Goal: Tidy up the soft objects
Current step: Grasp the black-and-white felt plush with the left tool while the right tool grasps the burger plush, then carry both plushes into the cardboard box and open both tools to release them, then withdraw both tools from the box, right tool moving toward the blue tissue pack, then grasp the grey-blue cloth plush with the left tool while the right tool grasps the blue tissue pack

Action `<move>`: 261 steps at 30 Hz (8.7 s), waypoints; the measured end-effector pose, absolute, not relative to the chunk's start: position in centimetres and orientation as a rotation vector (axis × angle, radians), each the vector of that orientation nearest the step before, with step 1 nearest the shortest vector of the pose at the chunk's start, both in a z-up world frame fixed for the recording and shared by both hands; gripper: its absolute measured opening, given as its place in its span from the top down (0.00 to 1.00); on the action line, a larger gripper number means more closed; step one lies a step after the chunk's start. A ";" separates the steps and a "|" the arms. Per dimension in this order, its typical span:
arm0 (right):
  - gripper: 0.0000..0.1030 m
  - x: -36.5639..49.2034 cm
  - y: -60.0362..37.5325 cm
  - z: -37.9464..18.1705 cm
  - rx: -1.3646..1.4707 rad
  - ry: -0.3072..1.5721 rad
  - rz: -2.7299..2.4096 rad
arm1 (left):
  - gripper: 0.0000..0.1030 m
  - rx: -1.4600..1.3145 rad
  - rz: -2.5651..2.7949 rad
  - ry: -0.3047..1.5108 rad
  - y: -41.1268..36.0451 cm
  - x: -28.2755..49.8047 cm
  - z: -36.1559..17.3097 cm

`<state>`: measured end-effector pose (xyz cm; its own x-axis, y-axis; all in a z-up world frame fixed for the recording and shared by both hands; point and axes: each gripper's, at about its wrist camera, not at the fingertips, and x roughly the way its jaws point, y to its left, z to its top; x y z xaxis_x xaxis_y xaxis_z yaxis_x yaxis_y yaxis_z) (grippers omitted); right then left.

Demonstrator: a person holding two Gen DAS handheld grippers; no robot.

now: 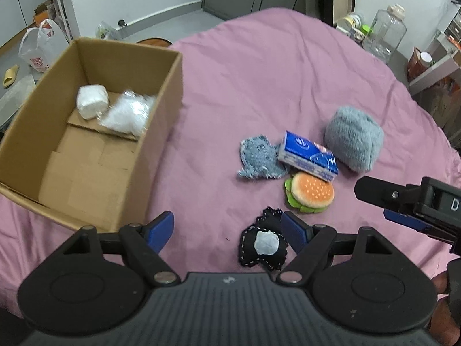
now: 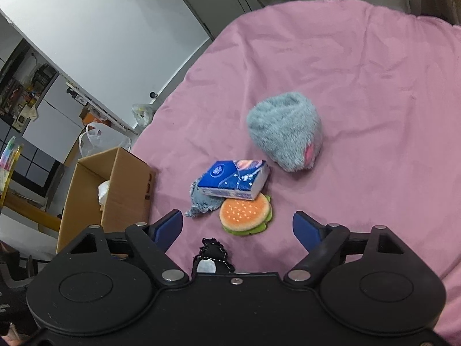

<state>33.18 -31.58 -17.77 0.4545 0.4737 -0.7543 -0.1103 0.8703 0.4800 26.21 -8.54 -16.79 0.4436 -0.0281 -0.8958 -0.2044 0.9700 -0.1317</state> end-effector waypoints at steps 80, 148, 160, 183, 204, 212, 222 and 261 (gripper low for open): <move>0.67 31.8 -23.4 -13.7 0.160 1.003 0.453 | 0.75 -0.280 0.114 0.985 -2.4 24.0 -13.1; 0.67 34.2 -9.0 -14.1 0.127 1.014 0.553 | 0.57 -0.371 0.201 1.010 10.4 29.2 -15.4; 0.65 34.2 -7.8 -14.2 0.118 1.029 0.536 | 0.54 -0.440 0.191 0.974 12.2 27.4 -13.5; 0.29 32.0 -11.5 -12.1 0.143 1.010 0.492 | 0.22 -0.380 0.216 0.941 11.0 24.9 -10.9; 0.20 29.7 -17.8 -10.1 0.211 0.959 0.482 | 0.22 -0.308 0.244 0.937 7.1 22.4 -8.3; 0.17 29.3 -21.4 -9.9 0.237 0.942 0.457 | 0.10 -0.286 0.215 0.935 4.1 22.5 -7.9; 0.17 29.7 -25.5 -10.1 0.263 0.925 0.418 | 0.00 -0.219 0.172 0.928 -0.4 23.7 -7.6; 0.21 33.2 -32.0 -18.2 0.469 0.988 0.309 | 0.04 -0.157 0.137 1.004 -8.6 29.9 -14.2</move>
